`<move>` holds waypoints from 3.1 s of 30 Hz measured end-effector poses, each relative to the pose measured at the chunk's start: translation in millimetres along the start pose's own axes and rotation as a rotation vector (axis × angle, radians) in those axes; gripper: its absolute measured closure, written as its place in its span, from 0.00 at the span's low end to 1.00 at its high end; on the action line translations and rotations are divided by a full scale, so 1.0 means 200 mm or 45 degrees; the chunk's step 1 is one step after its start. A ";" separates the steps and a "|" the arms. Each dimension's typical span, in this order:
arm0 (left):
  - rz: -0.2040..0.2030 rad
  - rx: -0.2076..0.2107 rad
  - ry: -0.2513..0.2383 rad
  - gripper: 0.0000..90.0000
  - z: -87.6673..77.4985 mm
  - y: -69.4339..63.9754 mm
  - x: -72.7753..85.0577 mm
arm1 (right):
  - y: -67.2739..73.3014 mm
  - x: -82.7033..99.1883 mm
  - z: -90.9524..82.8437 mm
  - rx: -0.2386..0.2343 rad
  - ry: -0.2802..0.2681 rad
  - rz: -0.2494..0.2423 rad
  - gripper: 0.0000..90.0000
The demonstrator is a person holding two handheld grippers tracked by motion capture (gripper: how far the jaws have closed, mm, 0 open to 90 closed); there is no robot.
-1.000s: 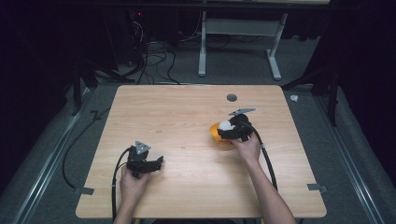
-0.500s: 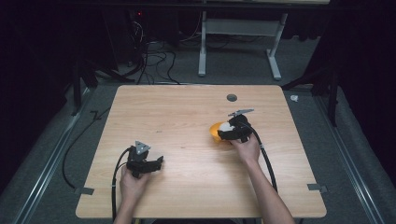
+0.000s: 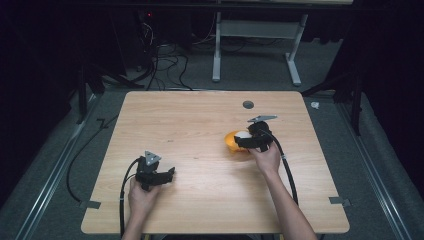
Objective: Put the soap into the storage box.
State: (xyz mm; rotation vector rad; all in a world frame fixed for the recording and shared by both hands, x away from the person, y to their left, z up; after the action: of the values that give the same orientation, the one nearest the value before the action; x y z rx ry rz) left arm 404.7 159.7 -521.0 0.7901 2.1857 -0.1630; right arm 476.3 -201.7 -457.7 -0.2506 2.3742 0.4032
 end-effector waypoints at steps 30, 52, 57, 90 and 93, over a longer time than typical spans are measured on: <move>0.001 -0.001 0.001 0.23 0.00 0.00 0.00 | -0.02 -0.02 -0.17 -0.011 -0.128 0.010 0.30; 0.001 -0.002 0.000 0.23 0.00 0.00 0.00 | -0.08 0.01 -0.32 -0.002 -0.199 0.017 0.32; 0.001 -0.002 0.001 0.23 0.00 0.00 0.00 | -0.10 0.03 -0.35 0.001 -0.214 0.036 0.32; 0.003 0.001 0.002 0.23 0.00 0.00 0.00 | -0.26 0.20 -0.53 0.053 -0.275 0.123 0.32; 0.003 0.000 0.002 0.23 0.00 0.00 0.00 | -0.27 0.21 -0.55 0.057 -0.285 0.122 0.33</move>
State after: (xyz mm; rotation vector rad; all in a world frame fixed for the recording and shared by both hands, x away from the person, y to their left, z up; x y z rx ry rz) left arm 404.6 159.4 -521.0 0.7936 2.1861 -0.1614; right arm 392.8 -293.1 -420.7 -0.0674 2.1775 0.4009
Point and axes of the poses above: each handheld gripper's, and its own axes: z roughly forward along the jaws, x roughly out of its underside, y roughly to its left, the point moved 2 cm from there along z, roughly forward along the jaws, and after that the axes turned 12 degrees about z, right-handed, at the moved point
